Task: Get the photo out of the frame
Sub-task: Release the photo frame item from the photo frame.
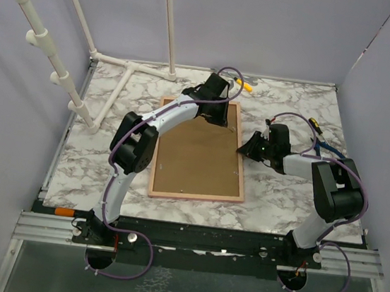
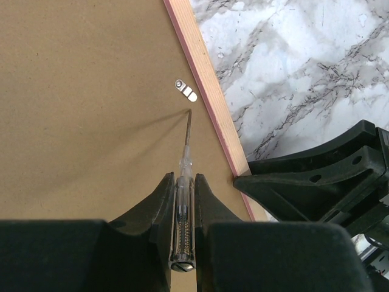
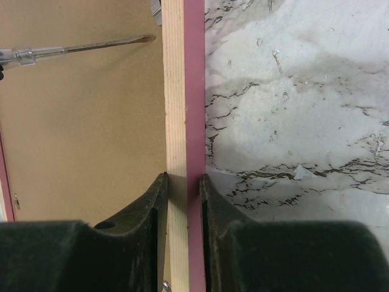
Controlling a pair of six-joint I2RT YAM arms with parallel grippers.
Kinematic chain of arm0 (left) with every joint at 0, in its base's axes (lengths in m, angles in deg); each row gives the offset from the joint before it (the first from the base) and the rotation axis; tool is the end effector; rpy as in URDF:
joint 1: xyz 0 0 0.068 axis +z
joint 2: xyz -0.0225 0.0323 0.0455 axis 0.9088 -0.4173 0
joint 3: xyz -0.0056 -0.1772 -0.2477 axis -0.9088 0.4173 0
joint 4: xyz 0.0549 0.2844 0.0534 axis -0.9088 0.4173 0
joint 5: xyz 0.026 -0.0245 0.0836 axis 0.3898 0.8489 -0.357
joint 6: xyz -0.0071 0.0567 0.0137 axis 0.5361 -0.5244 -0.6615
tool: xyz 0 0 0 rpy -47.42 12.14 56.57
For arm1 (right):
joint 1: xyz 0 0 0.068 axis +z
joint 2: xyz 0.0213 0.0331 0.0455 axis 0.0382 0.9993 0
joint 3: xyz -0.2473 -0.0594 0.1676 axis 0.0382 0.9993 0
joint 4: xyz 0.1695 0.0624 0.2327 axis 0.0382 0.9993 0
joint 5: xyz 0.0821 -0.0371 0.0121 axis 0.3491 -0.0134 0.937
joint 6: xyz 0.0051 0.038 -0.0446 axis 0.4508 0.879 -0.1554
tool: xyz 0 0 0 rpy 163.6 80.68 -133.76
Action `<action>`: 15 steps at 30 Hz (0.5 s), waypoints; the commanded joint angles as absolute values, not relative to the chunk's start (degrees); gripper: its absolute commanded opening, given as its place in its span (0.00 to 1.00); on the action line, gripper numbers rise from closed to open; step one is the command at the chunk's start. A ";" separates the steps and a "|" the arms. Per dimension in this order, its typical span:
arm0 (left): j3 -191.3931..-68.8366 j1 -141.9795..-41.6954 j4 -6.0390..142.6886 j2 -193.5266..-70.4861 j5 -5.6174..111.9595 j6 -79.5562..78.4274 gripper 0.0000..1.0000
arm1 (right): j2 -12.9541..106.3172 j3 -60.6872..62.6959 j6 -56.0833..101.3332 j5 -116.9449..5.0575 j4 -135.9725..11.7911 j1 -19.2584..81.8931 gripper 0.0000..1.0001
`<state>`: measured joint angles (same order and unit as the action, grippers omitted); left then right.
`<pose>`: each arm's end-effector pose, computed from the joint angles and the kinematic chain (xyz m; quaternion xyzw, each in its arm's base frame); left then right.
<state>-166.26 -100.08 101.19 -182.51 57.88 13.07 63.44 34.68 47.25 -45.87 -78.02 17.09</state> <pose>0.4514 -0.3246 0.2400 0.1171 0.9222 -0.2679 0.2532 0.3391 0.1036 0.1348 0.0654 0.8974 0.2912 0.3250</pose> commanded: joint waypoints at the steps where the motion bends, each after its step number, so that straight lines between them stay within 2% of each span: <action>1: -166.20 -100.49 104.60 -182.15 58.57 12.58 0.00 | 64.92 33.58 47.08 -44.90 -77.89 17.22 0.23; 4: -164.19 -100.49 101.19 -179.46 60.22 13.34 0.00 | 64.48 33.92 47.10 -44.83 -78.07 17.22 0.25; 8: -159.74 -100.49 96.81 -174.95 60.42 14.85 0.00 | 61.94 35.09 46.84 -45.42 -79.04 17.22 0.40; 15: -149.67 -100.58 90.96 -167.67 60.97 16.99 0.00 | 58.73 36.46 46.49 -46.07 -77.78 17.22 0.46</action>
<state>-153.86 -100.32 95.64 -173.31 59.32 15.34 61.52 35.14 47.25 -45.78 -78.41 17.09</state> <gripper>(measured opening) 0.144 0.456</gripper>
